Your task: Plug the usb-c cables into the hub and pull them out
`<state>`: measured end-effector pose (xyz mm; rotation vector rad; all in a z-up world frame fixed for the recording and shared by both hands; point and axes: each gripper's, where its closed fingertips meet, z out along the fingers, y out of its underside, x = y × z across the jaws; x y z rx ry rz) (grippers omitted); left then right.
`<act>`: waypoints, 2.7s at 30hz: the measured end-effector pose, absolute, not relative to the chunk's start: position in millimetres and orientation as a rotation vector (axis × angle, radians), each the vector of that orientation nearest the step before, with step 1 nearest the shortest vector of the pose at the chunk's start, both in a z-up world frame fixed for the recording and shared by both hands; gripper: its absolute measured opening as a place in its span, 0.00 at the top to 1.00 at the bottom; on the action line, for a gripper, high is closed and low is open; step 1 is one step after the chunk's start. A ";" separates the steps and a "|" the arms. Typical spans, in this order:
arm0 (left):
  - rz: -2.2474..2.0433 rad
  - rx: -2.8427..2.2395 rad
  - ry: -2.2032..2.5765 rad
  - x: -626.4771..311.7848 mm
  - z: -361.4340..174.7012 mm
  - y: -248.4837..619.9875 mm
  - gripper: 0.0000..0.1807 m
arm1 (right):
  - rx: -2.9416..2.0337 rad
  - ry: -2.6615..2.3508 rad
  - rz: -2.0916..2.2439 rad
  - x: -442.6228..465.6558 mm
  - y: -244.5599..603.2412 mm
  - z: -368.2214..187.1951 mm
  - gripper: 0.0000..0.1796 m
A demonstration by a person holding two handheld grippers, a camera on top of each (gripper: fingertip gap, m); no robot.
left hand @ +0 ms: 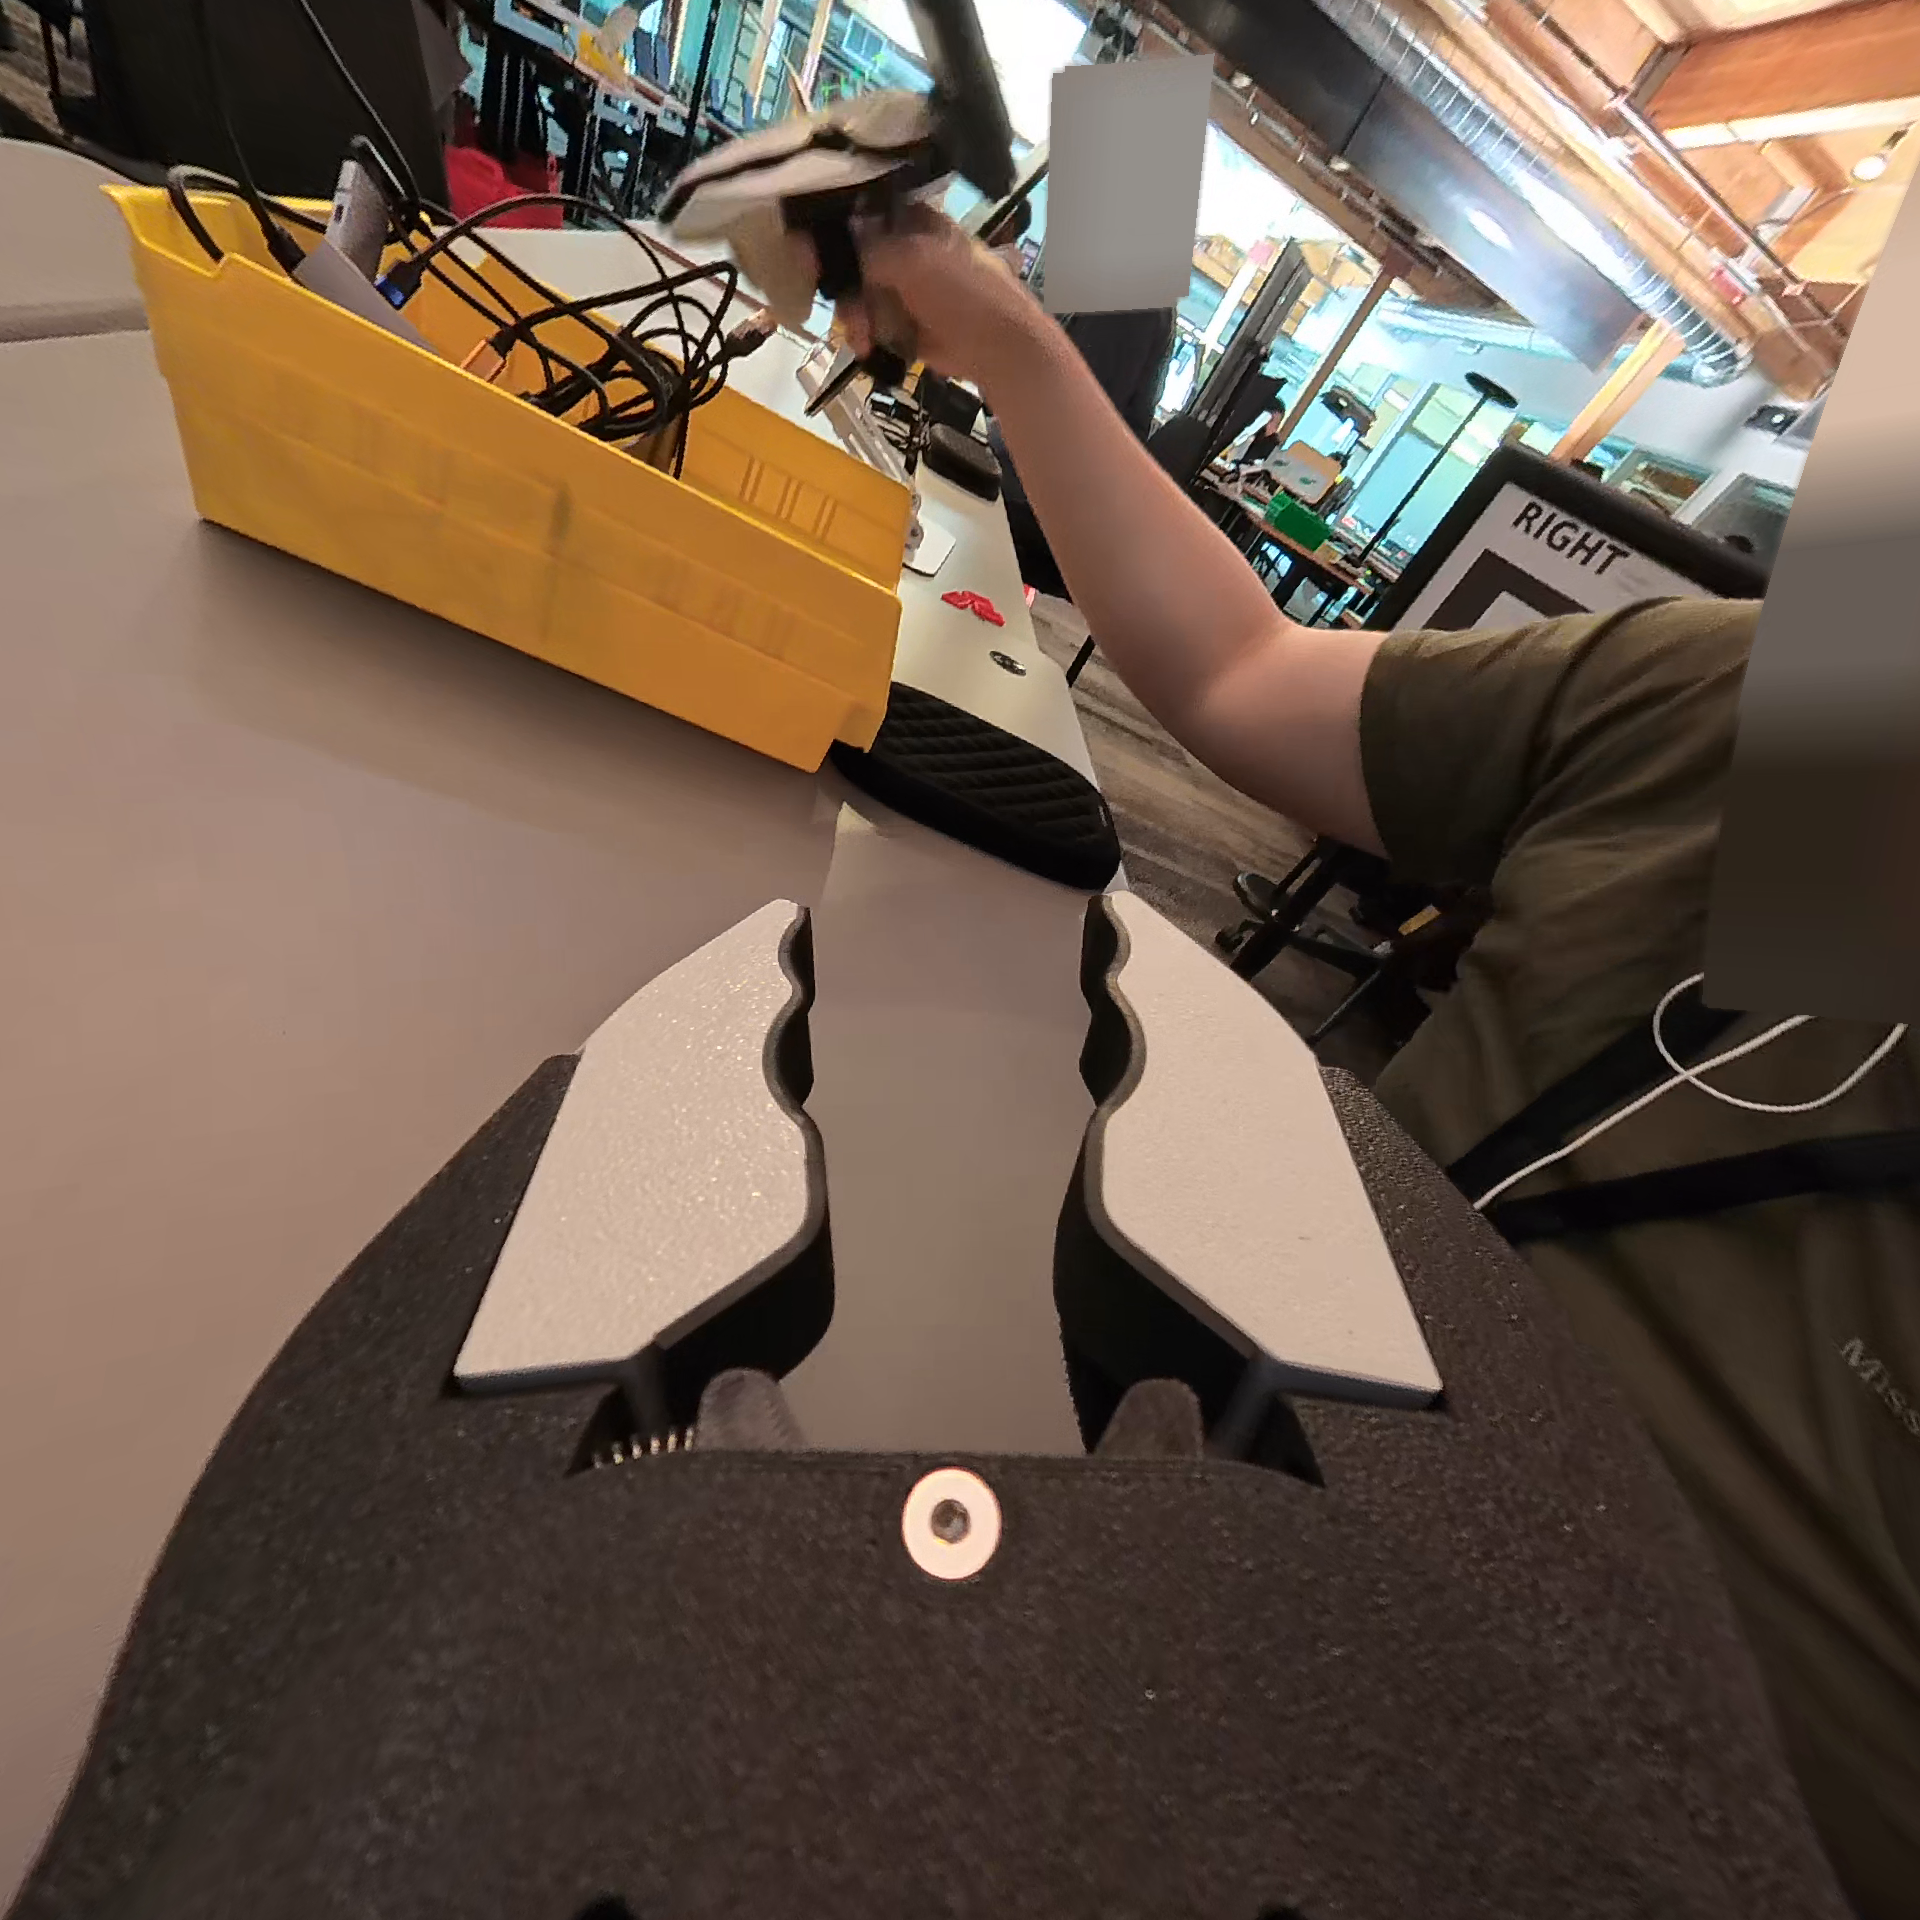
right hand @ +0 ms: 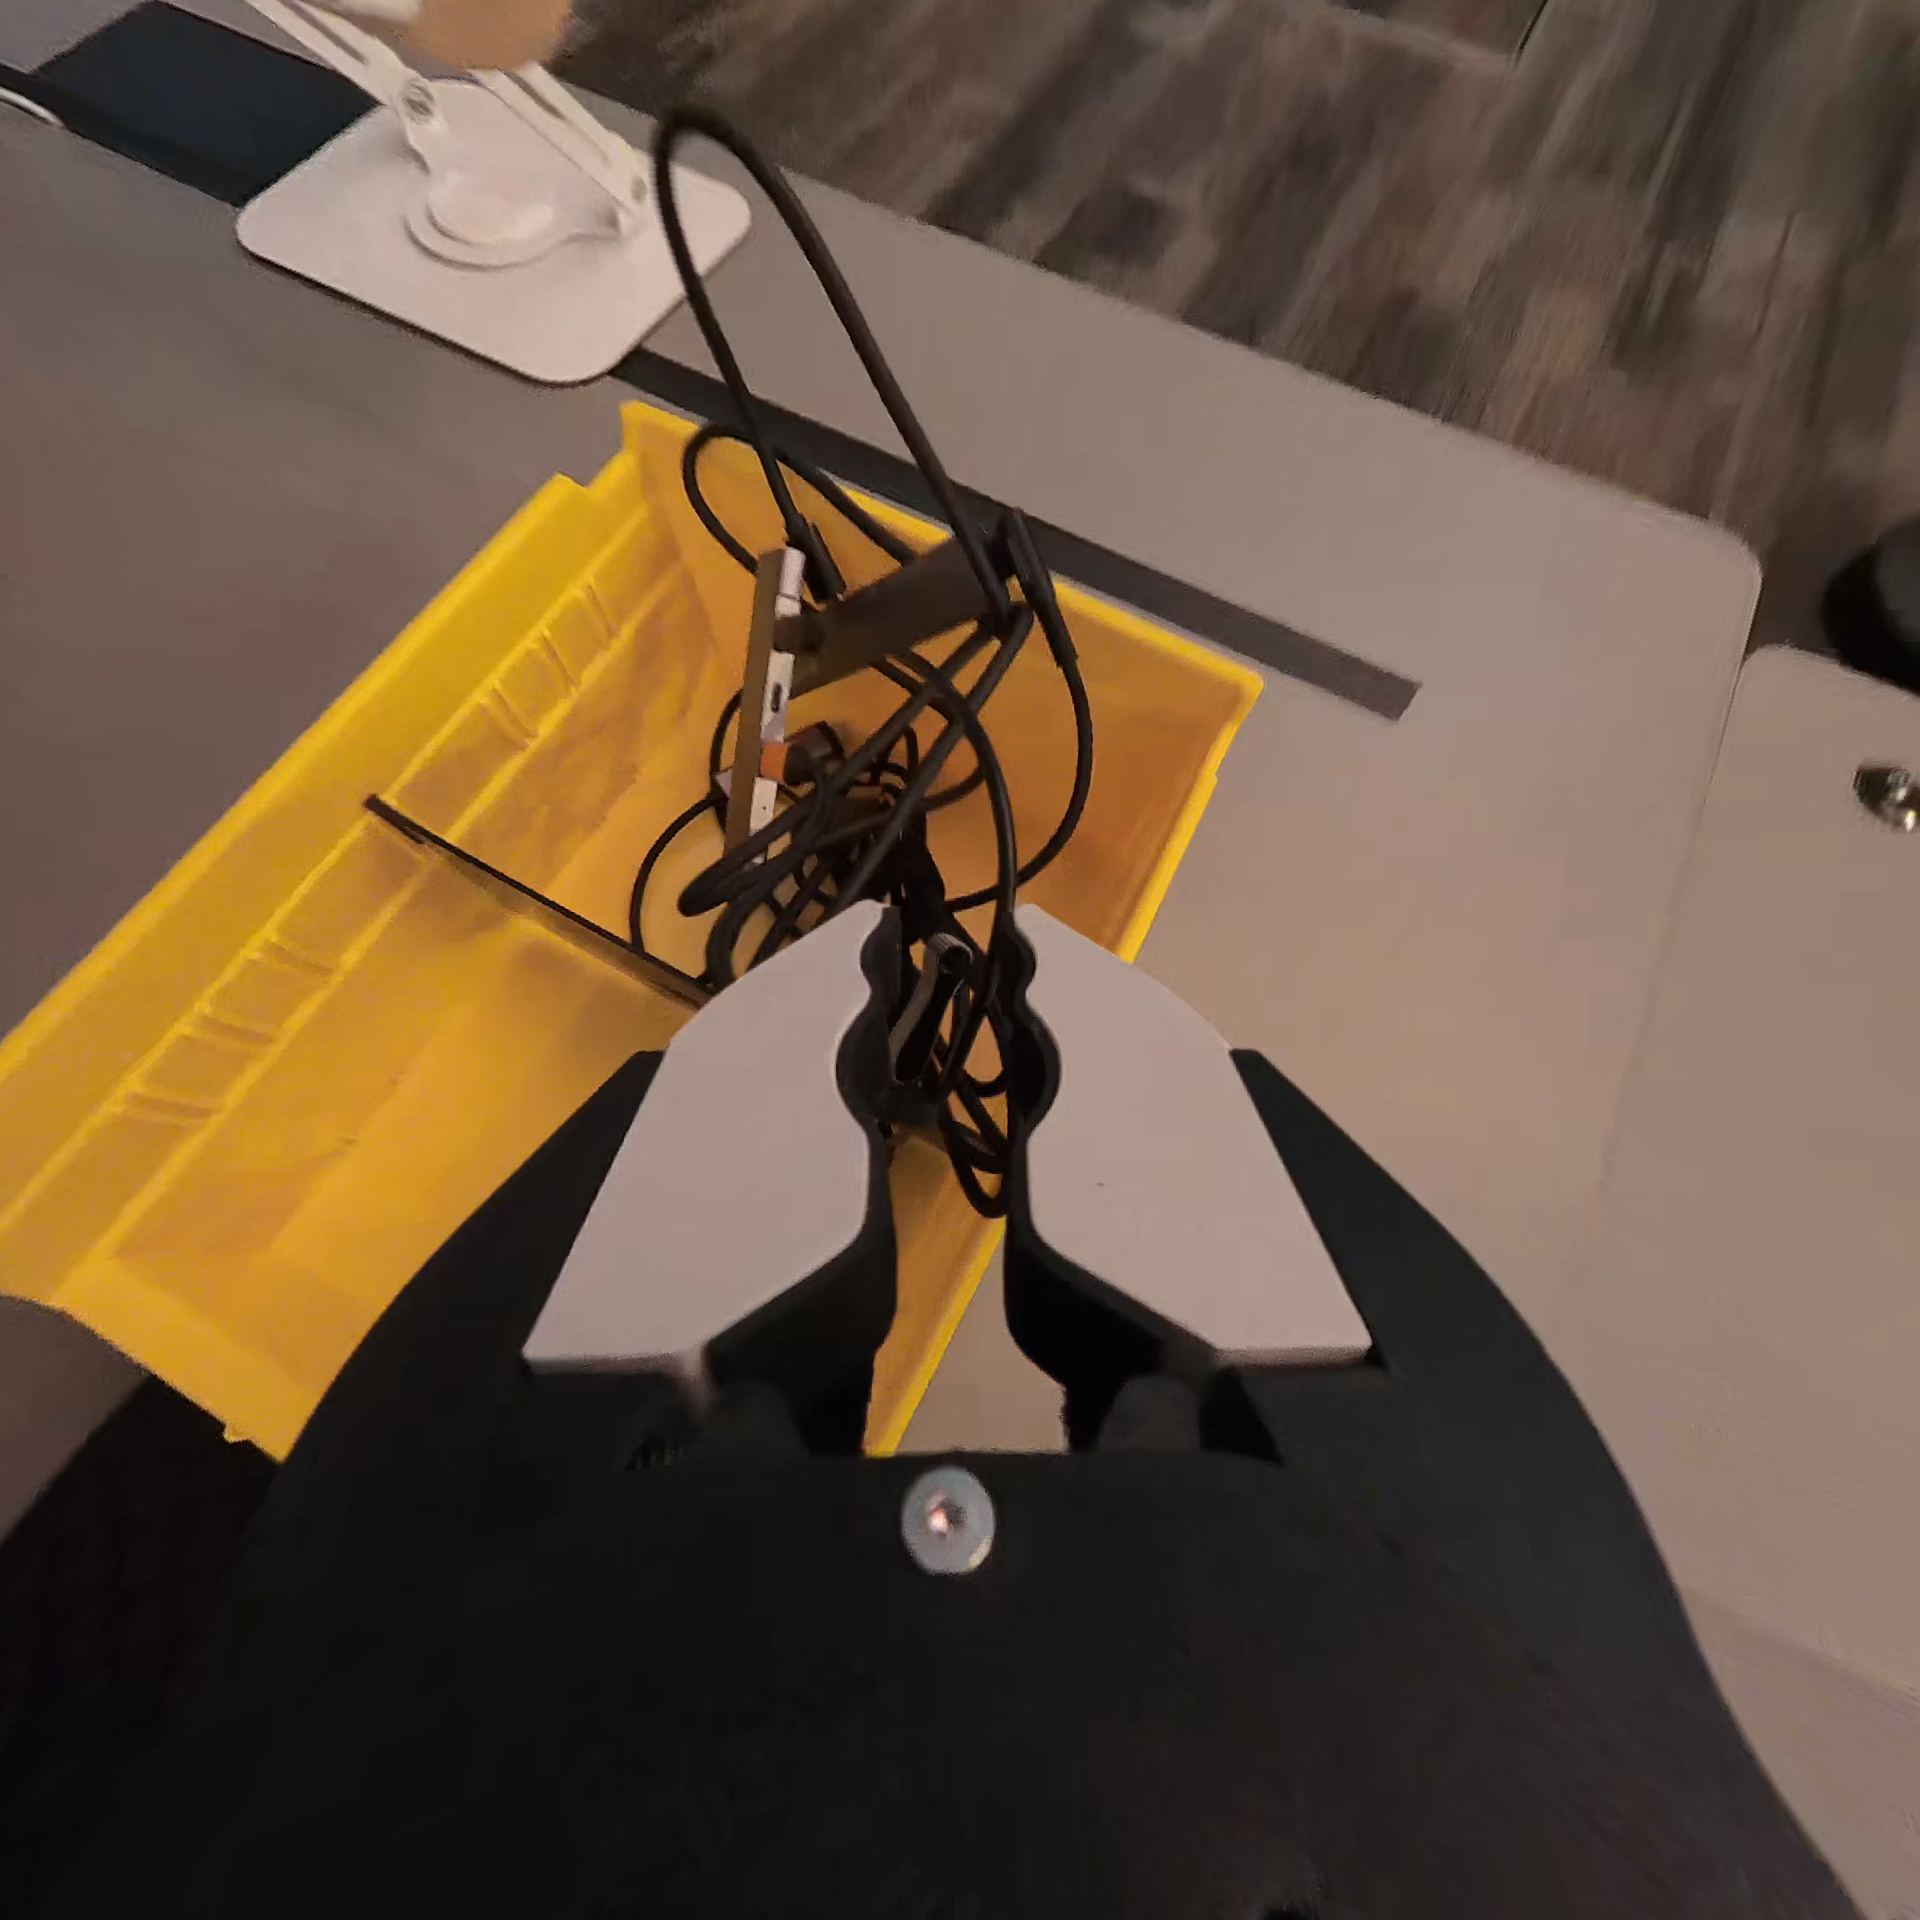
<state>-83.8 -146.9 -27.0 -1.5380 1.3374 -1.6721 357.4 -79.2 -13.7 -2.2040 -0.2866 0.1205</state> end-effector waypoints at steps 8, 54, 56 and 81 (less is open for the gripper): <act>-1.643 -1.556 1.329 -87.7 -30.1 -140.7 0.73 | -2.509 -0.304 -0.007 365.1 -75.8 -37.4 0.97; -1.456 -1.628 1.159 -96.0 -21.8 -106.4 0.73 | -2.380 0.203 0.287 389.8 -161.2 -37.5 0.80; -1.310 -1.664 1.133 -99.5 -24.4 -93.3 0.71 | -2.377 0.131 0.429 371.5 -148.3 -46.7 0.80; 0.151 -2.652 0.260 -551.9 -48.8 37.2 0.80 | -2.834 0.365 0.245 372.0 -139.4 -123.3 0.96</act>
